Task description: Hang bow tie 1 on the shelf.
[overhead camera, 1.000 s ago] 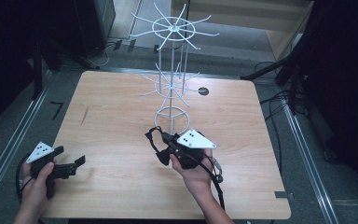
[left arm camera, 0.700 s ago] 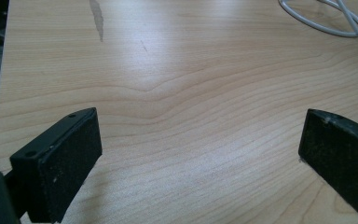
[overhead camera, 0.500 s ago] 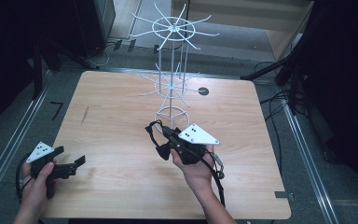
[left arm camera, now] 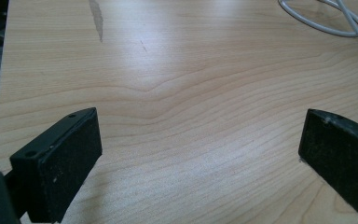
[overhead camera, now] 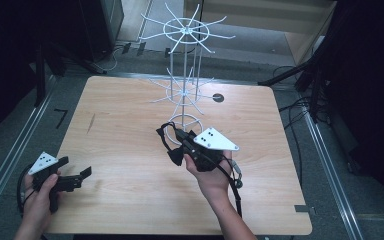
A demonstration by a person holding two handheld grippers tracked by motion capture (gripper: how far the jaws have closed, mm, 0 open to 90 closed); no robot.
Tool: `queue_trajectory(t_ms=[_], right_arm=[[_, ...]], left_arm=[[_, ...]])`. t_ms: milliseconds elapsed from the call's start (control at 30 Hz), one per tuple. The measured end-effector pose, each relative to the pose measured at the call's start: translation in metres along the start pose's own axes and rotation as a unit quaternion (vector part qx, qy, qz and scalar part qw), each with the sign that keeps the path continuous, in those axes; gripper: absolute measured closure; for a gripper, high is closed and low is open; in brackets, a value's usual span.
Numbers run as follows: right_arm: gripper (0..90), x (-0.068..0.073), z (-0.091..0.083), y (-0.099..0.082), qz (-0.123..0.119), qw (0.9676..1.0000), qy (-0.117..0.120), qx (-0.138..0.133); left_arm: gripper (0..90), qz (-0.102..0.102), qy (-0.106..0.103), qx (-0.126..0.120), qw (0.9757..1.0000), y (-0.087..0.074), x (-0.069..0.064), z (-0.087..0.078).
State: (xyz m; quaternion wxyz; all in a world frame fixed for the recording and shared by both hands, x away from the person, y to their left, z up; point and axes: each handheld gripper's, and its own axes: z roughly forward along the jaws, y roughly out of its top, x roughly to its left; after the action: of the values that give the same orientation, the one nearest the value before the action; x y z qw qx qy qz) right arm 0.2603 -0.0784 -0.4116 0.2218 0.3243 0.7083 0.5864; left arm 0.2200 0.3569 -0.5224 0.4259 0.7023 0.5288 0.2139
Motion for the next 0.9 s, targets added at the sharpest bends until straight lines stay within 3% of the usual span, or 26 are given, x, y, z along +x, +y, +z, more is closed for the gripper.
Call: queue_trajectory(t_ms=[900], right_arm=[[90.0, 0.003, -0.005, 0.019, -0.008, 0.9997, 0.003, -0.024]], left_arm=[[0.0, 0.000, -0.001, -0.003, 1.0000, 0.000, 0.000, 0.000]])
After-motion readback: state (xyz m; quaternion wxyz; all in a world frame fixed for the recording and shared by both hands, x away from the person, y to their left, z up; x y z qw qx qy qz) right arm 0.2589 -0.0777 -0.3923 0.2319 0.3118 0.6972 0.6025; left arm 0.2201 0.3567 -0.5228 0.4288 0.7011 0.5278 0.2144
